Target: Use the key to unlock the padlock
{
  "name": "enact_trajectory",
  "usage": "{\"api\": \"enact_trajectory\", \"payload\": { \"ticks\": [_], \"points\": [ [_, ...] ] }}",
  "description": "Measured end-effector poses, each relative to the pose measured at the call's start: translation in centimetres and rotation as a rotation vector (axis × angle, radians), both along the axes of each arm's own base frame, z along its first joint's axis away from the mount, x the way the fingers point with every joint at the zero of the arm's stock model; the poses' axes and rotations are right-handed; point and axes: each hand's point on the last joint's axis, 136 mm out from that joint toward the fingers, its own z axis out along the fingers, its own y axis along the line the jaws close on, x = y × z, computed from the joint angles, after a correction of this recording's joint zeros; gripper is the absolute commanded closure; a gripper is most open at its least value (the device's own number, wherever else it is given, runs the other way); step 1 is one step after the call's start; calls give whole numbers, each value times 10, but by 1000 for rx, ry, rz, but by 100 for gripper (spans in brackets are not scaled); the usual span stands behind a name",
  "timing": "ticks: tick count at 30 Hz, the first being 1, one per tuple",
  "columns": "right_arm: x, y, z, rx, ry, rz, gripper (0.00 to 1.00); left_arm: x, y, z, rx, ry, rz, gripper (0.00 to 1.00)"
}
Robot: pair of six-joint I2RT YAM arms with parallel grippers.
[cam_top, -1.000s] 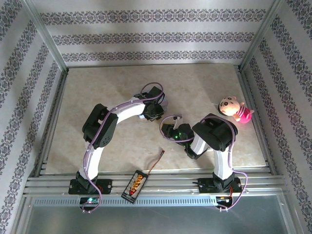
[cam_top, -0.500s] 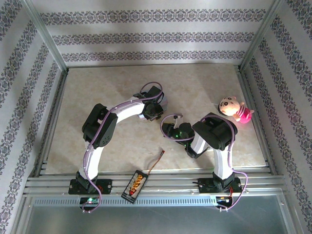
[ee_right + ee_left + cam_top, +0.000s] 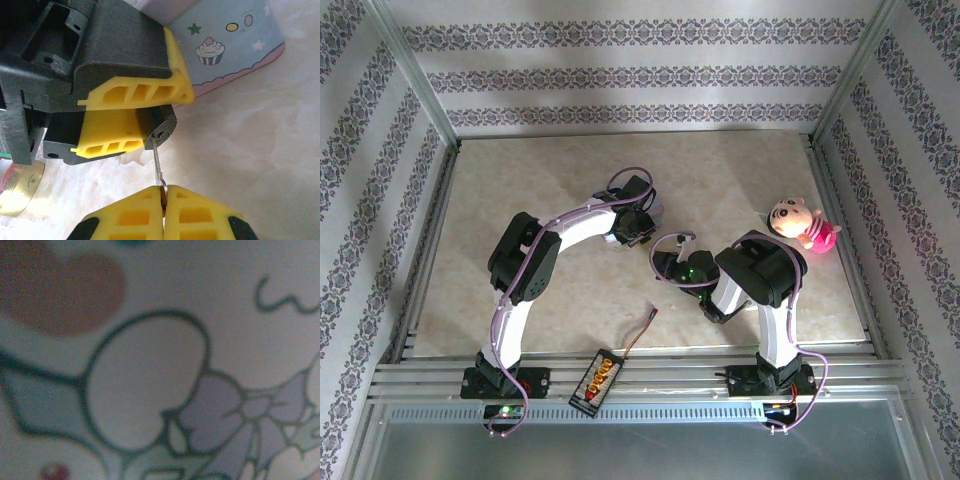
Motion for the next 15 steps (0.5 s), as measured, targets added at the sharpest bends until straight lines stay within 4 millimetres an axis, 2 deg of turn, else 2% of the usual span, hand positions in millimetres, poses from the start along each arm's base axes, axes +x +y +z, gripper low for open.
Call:
{"api": "enact_trajectory", "payload": {
  "ticks": [15],
  "points": [
    [8,-10,1,40,100,-50,100,2,-8,6,-35,50,39,94]
  ]
}}
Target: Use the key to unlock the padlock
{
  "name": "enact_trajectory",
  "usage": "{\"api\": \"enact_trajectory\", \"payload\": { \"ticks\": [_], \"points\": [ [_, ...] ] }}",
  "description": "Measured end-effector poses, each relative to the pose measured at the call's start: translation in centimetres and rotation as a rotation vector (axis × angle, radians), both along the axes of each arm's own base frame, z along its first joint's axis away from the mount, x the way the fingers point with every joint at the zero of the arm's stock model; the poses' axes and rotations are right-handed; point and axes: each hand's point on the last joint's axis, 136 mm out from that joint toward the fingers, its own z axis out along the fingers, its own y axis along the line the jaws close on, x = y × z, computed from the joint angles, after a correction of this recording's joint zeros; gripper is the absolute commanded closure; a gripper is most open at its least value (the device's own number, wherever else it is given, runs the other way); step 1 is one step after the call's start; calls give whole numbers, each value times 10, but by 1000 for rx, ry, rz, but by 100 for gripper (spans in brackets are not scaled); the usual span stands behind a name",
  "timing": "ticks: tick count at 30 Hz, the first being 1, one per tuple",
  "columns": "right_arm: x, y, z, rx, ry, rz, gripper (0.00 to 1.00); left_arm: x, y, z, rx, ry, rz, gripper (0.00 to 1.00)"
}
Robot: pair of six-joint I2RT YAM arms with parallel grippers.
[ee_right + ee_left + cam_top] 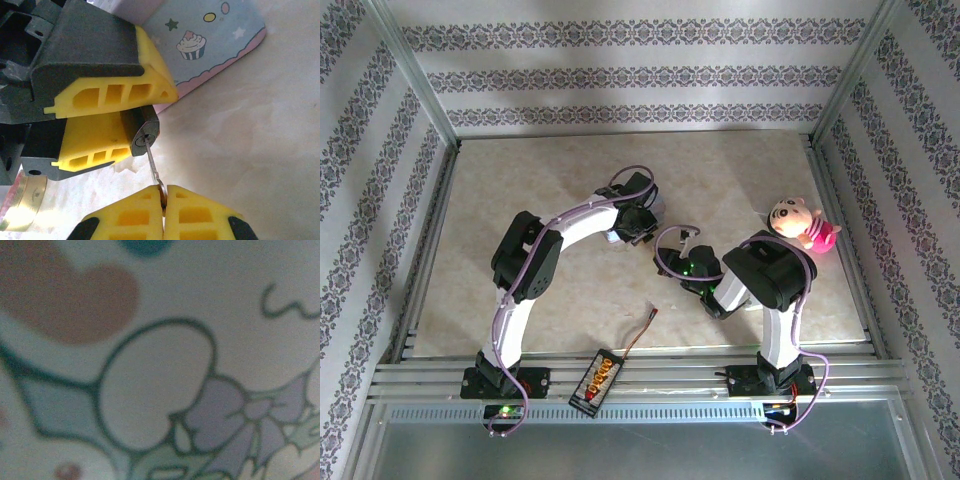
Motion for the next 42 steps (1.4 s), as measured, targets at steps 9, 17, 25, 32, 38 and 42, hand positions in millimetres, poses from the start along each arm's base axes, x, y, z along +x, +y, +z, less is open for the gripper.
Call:
{"api": "enact_trajectory", "payload": {
  "ticks": [9,17,25,32,38,42],
  "points": [
    [0,-1,2,11,22,10,100,-2,-1,1,-6,16,-2,94],
    [3,-2,6,18,39,22,100,-1,-1,2,-11,18,-4,96],
    [7,-6,14,20,67,19,100,-1,-3,2,-23,21,-9,97],
    [9,-7,15,16,87,22,100,-1,-3,2,-26,18,-9,97],
    [10,-6,14,19,99,22,100,0,-3,1,-28,12,-6,97],
    [10,-6,14,24,106,19,100,0,-3,1,-29,10,-5,98]
  ]
}}
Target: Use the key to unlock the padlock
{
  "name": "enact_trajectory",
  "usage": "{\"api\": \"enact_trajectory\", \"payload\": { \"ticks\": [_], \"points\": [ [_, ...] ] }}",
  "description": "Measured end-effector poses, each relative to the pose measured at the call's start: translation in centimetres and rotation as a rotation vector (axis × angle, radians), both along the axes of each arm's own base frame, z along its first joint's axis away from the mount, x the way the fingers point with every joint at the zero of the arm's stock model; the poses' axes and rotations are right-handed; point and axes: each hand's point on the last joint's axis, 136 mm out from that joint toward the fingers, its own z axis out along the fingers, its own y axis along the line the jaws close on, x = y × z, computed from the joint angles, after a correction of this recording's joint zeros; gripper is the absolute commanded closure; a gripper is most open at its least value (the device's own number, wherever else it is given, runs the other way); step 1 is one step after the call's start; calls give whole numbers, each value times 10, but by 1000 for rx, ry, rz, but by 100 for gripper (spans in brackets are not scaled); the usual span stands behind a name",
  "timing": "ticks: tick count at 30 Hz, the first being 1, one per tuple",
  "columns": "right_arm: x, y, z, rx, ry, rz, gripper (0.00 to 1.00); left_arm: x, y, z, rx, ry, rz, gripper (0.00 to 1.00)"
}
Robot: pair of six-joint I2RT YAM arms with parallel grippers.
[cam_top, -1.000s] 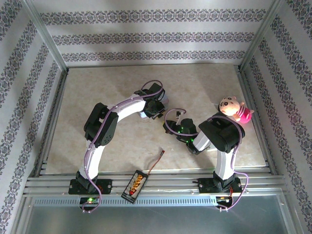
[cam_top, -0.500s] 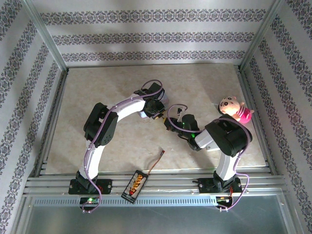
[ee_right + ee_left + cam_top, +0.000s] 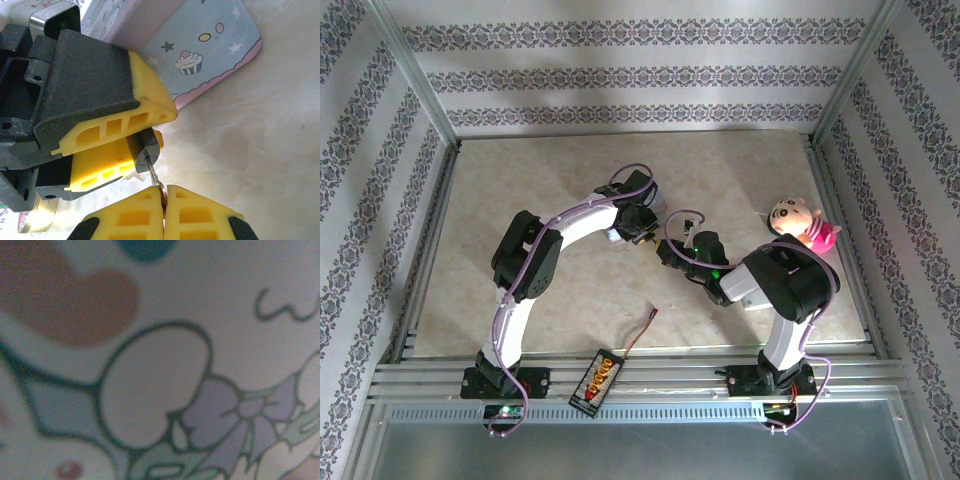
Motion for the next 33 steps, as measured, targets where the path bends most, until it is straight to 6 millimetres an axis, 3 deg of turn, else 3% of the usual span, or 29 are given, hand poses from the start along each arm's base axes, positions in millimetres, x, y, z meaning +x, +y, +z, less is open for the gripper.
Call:
{"api": "enact_trajectory", "payload": {
  "ticks": [33],
  "points": [
    [11,1,1,57,59,-38,100,5,-4,3,-22,-13,20,99]
  ]
}}
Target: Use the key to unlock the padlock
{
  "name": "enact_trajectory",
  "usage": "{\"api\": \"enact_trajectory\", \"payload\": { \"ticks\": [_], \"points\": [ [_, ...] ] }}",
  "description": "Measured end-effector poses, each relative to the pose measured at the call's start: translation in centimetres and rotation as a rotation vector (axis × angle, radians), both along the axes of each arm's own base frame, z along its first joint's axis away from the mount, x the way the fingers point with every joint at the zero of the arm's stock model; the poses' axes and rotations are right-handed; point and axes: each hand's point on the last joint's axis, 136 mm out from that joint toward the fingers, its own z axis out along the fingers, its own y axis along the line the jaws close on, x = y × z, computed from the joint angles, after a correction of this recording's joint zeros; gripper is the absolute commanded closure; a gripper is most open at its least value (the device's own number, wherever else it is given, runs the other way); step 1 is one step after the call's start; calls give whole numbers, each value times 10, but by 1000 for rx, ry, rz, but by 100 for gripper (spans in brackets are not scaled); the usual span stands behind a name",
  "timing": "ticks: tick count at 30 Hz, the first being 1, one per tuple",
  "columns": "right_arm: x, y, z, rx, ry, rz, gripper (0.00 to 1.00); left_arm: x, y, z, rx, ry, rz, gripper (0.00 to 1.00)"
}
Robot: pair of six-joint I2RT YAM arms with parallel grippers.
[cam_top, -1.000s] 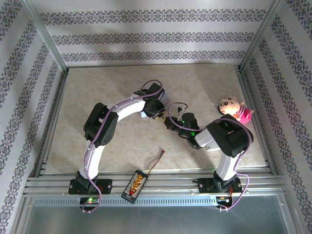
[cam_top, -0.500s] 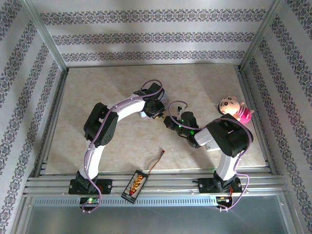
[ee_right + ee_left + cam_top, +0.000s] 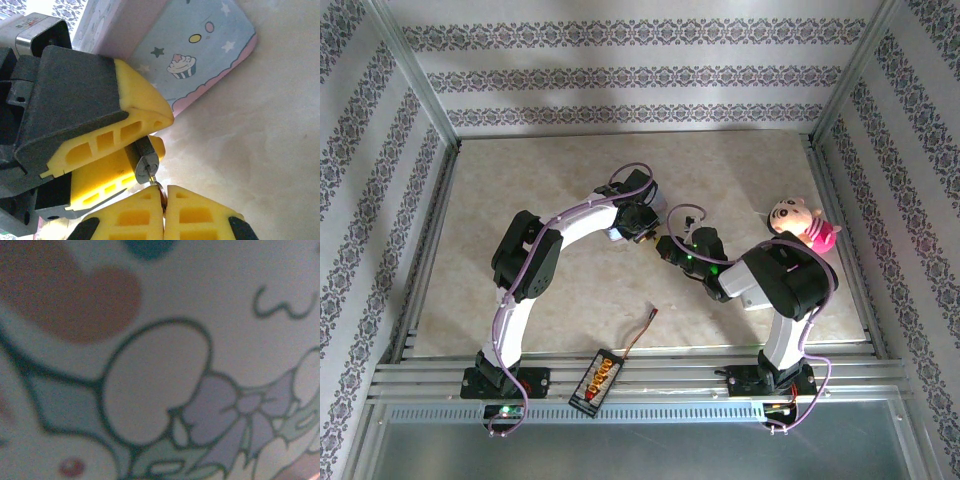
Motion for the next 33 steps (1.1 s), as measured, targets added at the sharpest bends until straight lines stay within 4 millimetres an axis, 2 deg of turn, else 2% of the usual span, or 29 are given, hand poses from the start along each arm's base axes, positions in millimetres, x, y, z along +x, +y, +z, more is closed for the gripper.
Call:
{"api": "enact_trajectory", "payload": {
  "ticks": [33],
  "points": [
    [5,-1,1,5,-11,-8,100,2,-5,1,-24,-12,-6,99]
  ]
}}
